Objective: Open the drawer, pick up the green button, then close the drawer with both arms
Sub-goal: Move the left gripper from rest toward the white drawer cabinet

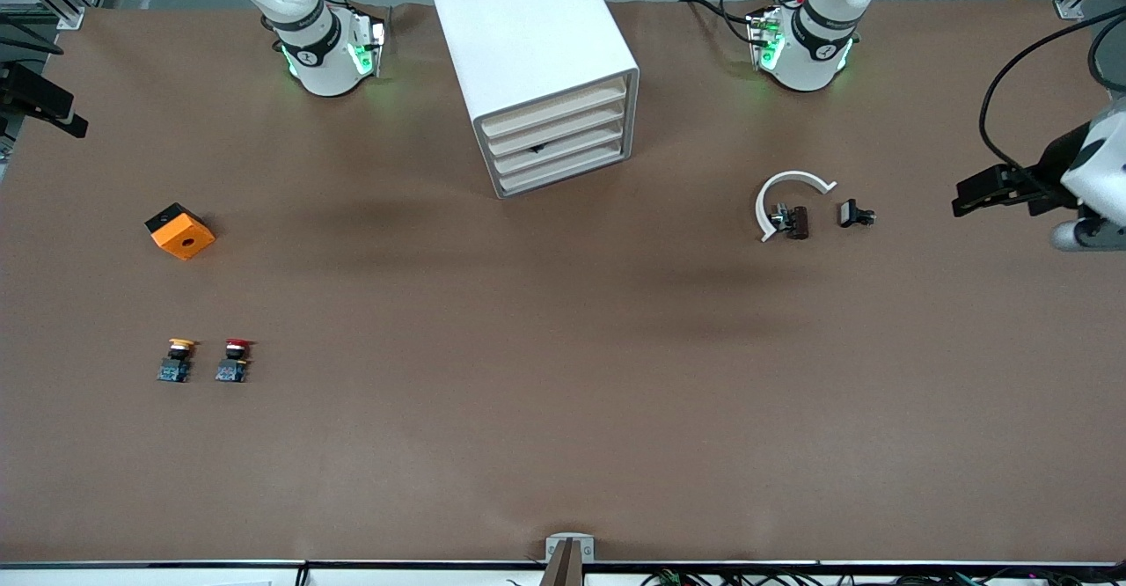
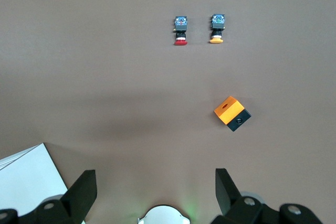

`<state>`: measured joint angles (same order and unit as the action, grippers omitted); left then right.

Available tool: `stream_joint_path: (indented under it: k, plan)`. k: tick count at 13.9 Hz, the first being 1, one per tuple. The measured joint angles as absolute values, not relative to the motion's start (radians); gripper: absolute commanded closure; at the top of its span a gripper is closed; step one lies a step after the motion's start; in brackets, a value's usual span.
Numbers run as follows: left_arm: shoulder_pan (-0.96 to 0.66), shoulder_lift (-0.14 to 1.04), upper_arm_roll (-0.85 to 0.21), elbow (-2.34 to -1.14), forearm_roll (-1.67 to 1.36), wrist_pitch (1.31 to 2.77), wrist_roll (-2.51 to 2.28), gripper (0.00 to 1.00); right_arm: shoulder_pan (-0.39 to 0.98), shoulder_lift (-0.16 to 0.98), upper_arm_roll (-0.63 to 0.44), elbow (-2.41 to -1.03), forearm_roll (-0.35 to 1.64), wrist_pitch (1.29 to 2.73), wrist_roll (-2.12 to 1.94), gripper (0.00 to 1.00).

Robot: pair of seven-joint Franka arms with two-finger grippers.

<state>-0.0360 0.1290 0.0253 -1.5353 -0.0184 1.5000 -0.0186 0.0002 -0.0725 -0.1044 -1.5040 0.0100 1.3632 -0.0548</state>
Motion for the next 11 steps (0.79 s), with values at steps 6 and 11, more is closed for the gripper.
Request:
stream_joint_path:
  k: [6, 11]
  plan:
    - [-0.061, 0.344, 0.013, -1.539, -0.027, 1.505, -0.113, 0.0, 0.0, -0.073, -0.105, -1.504, 0.01, 1.364, -0.054, 0.0]
    - [-0.107, 0.455, 0.009, -1.534, -0.086, 1.579, -0.257, 0.0, 0.0, -0.073, -0.104, -1.504, 0.01, 1.365, -0.054, 0.0]
